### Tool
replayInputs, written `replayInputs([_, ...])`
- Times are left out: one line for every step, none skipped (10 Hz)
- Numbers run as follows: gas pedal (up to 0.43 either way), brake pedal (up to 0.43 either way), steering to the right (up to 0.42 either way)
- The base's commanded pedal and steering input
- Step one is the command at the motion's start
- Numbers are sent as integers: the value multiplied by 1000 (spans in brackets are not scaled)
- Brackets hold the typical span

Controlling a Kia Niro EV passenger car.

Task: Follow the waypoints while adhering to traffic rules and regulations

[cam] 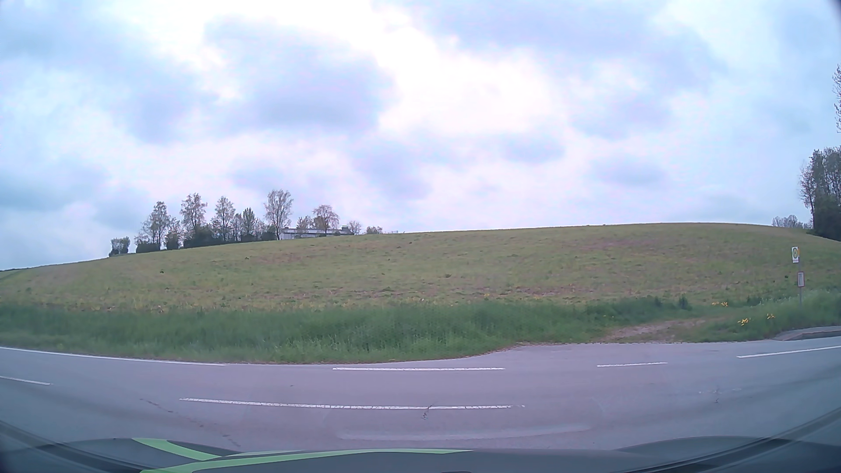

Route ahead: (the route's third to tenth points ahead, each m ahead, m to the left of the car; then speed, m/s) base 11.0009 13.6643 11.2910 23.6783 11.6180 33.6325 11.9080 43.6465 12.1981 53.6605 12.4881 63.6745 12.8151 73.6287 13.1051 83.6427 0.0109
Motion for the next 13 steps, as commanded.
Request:
replayInputs([0,293,-10])
replayInputs([0,293,-10])
replayInputs([0,293,-10])
replayInputs([0,299,-10])
replayInputs([0,299,-10])
replayInputs([0,299,-10])
replayInputs([0,299,-10])
replayInputs([0,299,-10])
replayInputs([0,299,-10])
replayInputs([0,299,-10])
replayInputs([0,299,-10])
replayInputs([0,299,-10])
replayInputs([0,305,-10])
